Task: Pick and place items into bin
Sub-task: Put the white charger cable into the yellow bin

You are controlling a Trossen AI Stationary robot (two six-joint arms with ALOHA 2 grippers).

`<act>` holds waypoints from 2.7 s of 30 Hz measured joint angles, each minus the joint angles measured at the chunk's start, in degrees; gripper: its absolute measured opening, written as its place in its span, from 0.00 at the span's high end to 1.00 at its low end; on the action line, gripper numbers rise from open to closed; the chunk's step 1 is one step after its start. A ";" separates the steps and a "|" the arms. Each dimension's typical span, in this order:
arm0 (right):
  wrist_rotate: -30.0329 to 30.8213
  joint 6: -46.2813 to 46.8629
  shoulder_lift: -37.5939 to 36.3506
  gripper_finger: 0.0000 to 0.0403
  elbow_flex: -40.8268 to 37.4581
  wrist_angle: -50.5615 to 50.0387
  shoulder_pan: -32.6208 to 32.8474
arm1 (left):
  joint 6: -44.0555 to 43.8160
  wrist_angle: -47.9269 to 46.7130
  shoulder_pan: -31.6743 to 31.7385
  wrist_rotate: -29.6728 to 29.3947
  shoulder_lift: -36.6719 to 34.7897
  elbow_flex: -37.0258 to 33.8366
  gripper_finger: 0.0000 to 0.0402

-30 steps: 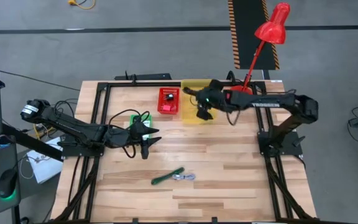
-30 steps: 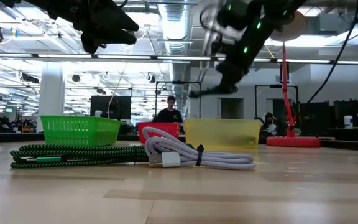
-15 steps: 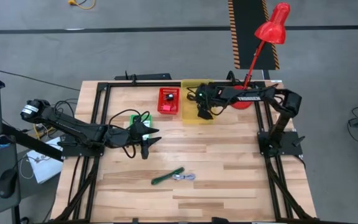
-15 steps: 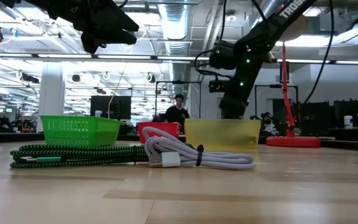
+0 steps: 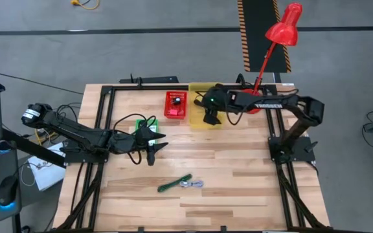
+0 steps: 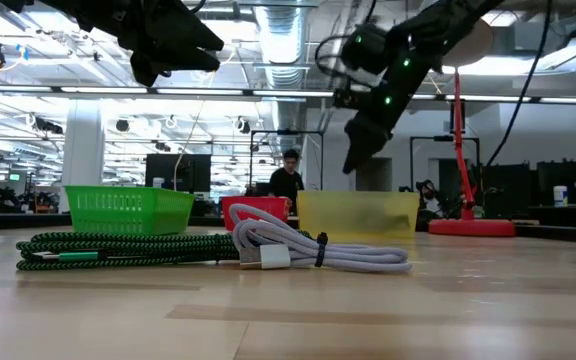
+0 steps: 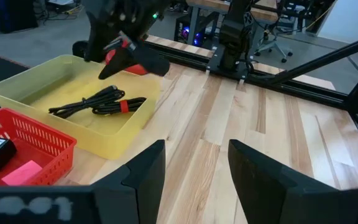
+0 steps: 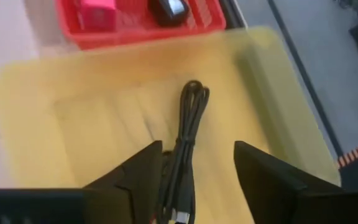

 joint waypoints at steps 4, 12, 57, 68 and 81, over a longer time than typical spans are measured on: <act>-0.01 2.30 -3.33 0.45 0.00 -1.67 2.51 | 0.00 0.02 0.00 -0.03 0.00 0.00 0.59; 9.12 -4.48 -11.85 0.42 2.82 -20.96 10.67 | -0.19 0.15 0.02 -0.29 0.00 0.00 0.59; -24.78 21.38 -92.54 0.42 -48.12 12.81 15.05 | 9.13 1.20 0.04 4.78 1.47 0.02 0.59; -24.12 22.50 -93.21 0.42 -57.10 17.05 15.07 | 13.70 6.23 -0.08 12.66 16.15 5.32 0.59; -24.51 23.21 -92.66 0.42 -59.36 17.11 15.09 | 16.20 -11.44 -4.01 16.04 32.95 22.44 0.59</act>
